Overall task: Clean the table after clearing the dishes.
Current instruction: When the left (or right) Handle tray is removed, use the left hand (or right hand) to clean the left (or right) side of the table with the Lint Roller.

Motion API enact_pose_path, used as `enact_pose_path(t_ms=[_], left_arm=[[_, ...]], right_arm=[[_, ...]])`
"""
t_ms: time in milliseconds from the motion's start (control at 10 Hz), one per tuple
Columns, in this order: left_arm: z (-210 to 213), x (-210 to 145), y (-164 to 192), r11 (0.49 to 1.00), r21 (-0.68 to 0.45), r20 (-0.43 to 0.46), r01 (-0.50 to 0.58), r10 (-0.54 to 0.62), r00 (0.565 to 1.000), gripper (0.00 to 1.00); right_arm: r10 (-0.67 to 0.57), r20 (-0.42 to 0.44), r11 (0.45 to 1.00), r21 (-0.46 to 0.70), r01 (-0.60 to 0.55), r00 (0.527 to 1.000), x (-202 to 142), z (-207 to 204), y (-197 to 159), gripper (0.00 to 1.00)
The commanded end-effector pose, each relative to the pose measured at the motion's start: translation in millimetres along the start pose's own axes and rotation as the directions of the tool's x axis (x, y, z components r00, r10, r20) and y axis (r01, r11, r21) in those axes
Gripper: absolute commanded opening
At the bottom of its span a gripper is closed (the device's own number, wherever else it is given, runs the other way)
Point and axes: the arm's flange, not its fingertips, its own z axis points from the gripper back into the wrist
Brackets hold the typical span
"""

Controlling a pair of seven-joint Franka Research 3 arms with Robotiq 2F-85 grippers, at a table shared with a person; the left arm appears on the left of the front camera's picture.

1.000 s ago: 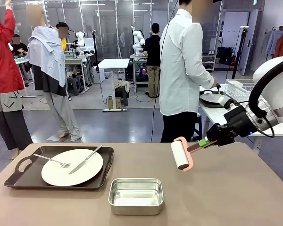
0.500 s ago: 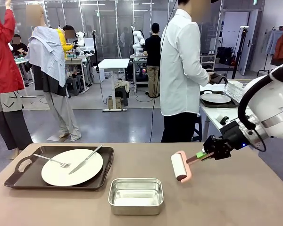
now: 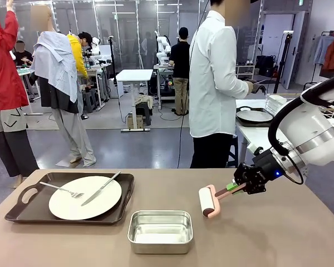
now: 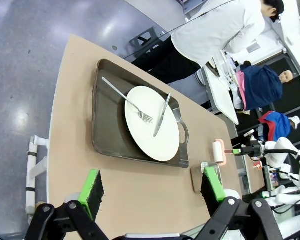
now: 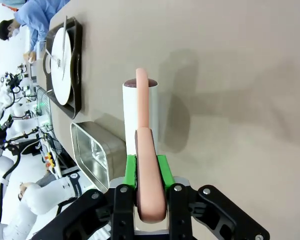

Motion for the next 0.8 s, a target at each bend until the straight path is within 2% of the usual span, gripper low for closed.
enact_pose_path(t_ms=[0, 100, 400, 700], left_arm=[[2.1, 0.5, 3.9, 0.999, -0.025, 0.02, 0.022, -0.022, 1.0, 1.0], [2.1, 0.5, 3.9, 0.999, -0.025, 0.02, 0.022, -0.022, 1.0, 1.0], [2.1, 0.5, 3.9, 0.999, -0.025, 0.02, 0.022, -0.022, 1.0, 1.0], [2.1, 0.5, 3.9, 0.999, -0.025, 0.02, 0.022, -0.022, 1.0, 1.0]], right_arm=[[-0.094, -0.035, 0.995, -0.03, 0.093, 0.995, 12.9, -0.5, -7.3, 0.21], [-0.102, -0.008, 0.993, -0.059, 0.101, 0.995, 15.4, -2.7, -11.4, 0.21], [-0.113, 0.002, 0.986, -0.121, 0.113, 0.994, 12.4, -3.8, -33.4, 0.21], [-0.139, 0.027, 0.964, -0.224, 0.142, 0.99, 3.0, 40.9, -70.0, 0.21]])
